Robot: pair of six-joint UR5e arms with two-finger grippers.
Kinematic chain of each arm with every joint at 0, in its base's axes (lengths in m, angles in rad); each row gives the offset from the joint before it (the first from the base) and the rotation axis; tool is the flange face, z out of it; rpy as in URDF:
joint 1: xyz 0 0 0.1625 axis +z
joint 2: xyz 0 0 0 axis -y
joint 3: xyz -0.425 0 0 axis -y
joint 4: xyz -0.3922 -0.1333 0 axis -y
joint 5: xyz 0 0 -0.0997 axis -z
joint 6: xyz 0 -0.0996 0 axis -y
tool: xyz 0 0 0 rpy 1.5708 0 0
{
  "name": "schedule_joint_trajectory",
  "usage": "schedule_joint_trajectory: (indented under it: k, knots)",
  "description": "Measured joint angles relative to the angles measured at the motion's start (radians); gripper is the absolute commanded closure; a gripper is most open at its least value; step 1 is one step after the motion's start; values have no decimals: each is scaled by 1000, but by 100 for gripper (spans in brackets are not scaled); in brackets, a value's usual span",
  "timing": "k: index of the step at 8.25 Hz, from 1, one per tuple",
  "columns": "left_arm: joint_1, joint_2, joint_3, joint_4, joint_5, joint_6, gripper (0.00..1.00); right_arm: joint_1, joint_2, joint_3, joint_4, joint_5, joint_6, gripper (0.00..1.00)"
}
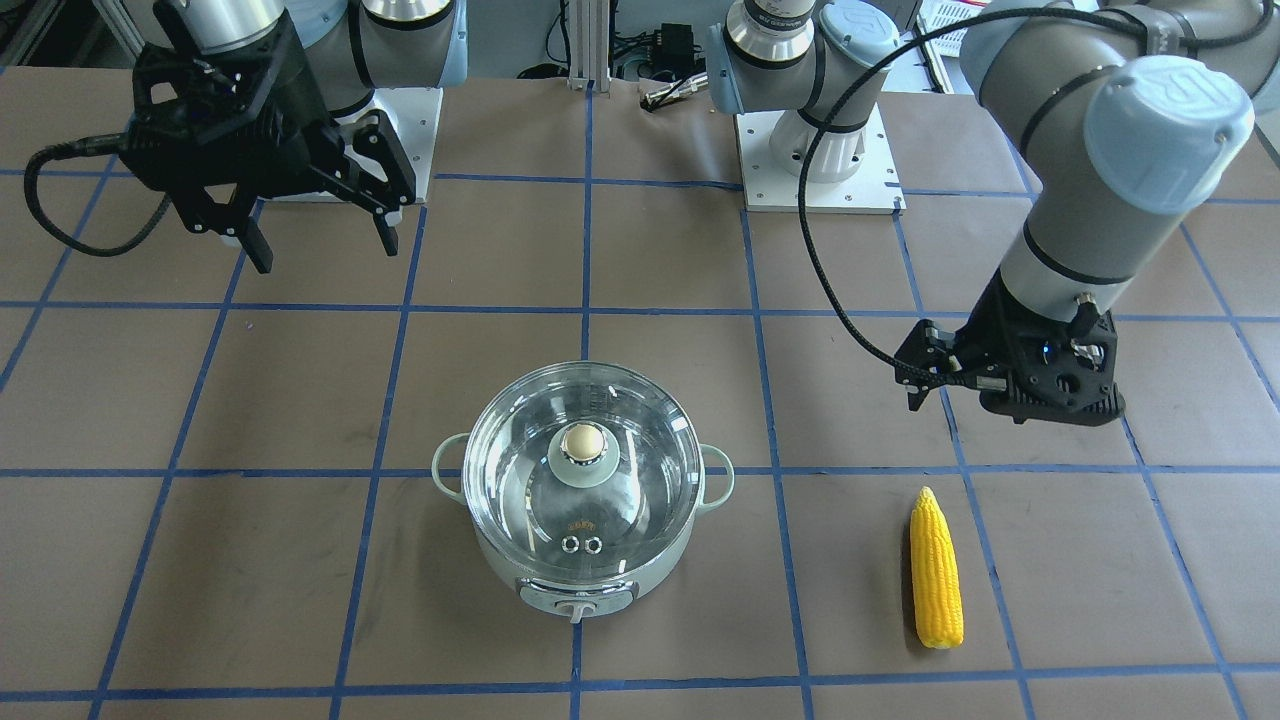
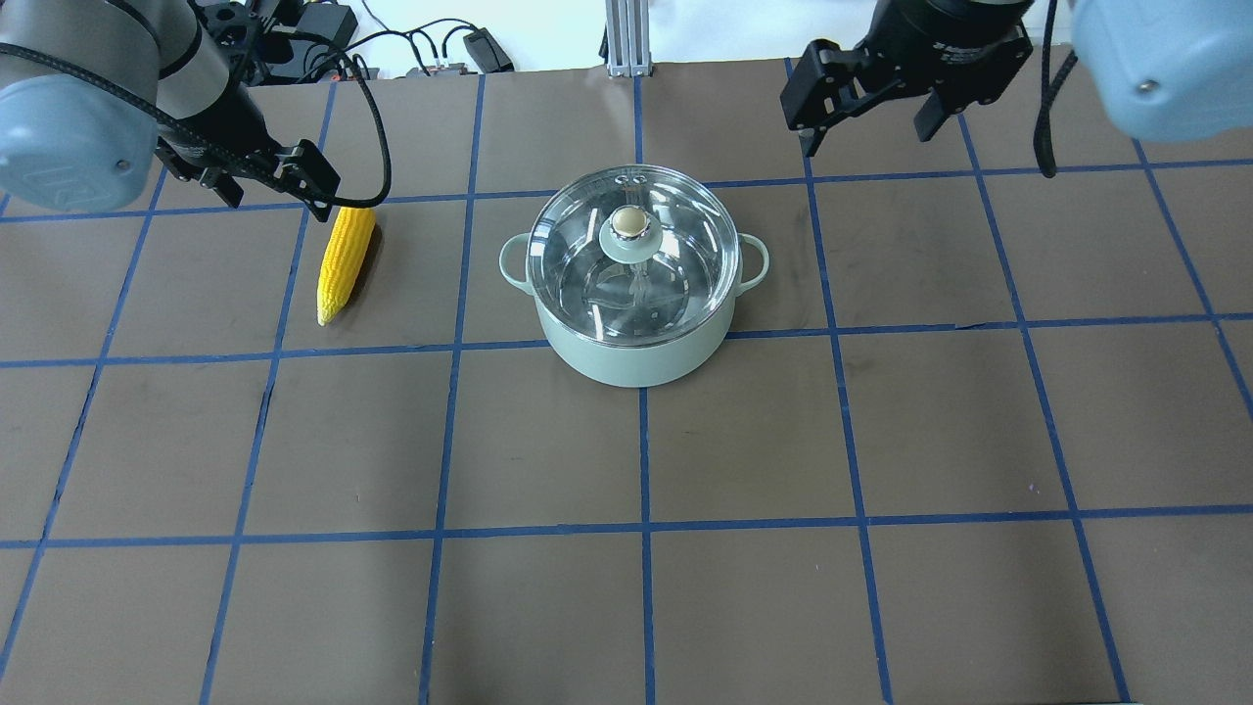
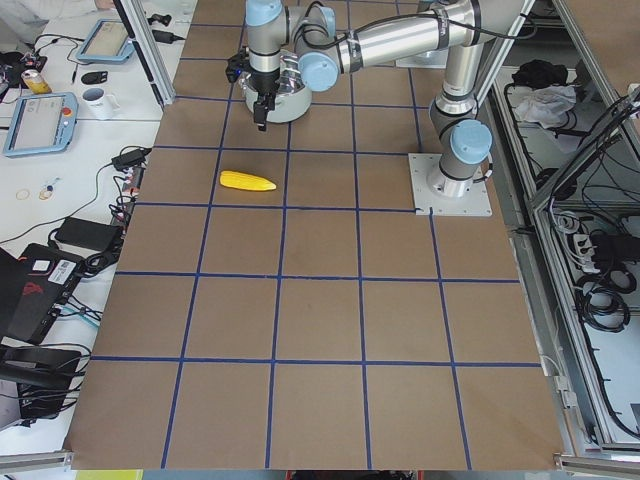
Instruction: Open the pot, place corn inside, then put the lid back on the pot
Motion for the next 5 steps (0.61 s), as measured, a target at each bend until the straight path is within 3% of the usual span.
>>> schedule_joint_trajectory:
  k: [3,5]
  knots:
    - [52,-170,-1,134,-8,37,0,157,211,-117,-128,-66,313,4]
    - [59,-278,0,222,-50,42,0,215,319,-135,-220,-80,453,4]
